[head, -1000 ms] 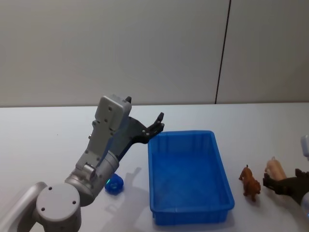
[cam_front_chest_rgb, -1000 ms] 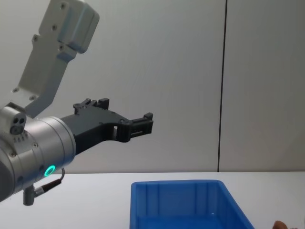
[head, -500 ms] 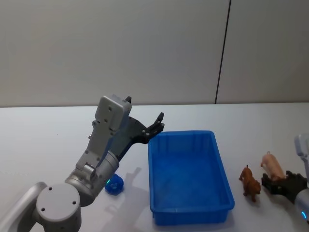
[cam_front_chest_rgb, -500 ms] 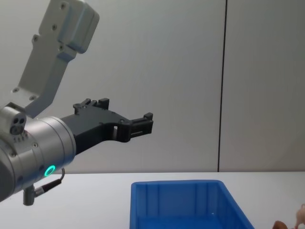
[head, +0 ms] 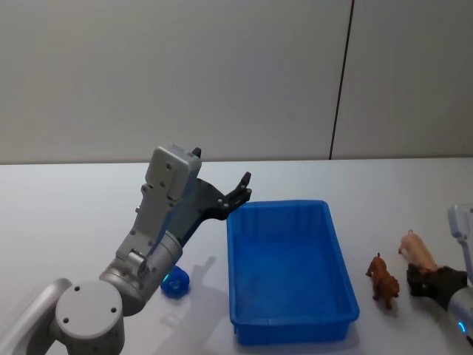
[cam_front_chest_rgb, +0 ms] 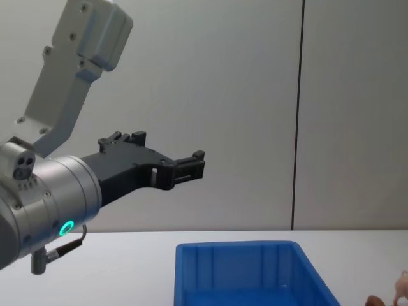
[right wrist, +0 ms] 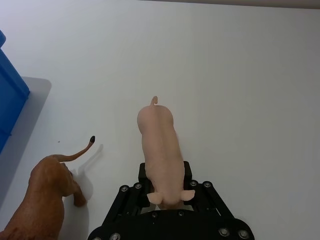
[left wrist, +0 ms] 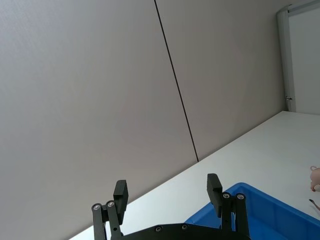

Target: Pick up the two dolls from the table and place them into the box.

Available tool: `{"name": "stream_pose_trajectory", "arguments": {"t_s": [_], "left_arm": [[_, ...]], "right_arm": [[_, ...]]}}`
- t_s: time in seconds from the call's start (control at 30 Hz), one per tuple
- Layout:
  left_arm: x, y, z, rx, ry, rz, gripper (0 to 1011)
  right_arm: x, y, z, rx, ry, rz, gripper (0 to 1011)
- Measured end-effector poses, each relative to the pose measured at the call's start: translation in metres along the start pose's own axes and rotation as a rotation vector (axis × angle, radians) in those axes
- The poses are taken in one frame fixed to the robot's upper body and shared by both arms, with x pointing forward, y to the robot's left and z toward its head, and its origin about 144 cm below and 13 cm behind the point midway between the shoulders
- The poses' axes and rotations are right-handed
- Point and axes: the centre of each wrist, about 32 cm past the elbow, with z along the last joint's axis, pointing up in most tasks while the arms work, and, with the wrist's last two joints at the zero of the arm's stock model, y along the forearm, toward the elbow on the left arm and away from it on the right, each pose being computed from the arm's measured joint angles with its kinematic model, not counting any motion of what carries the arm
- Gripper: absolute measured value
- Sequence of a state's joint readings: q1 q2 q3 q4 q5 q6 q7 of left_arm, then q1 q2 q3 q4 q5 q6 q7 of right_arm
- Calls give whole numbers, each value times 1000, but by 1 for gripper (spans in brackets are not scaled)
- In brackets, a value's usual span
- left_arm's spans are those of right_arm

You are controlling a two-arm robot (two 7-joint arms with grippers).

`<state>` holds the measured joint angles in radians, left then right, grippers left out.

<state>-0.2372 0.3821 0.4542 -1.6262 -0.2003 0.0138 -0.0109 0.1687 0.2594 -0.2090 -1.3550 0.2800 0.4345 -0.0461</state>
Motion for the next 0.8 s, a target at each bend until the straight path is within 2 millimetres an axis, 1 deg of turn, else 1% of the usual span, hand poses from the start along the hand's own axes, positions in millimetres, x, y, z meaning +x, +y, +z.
{"name": "stream_pose_trajectory", "arguments": {"t_s": [0.4,0.6,0.8], "left_arm": [[0,0,0,0,0,0,1001],[0,0,0,0,0,0,1001],[0,0,0,0,0,0,1001]], "right_arm": [[0,0,1,8,2,-2,326],[0,-2,5,52,3,-4,326],[0,-8,15,125,5,10,326]]}}
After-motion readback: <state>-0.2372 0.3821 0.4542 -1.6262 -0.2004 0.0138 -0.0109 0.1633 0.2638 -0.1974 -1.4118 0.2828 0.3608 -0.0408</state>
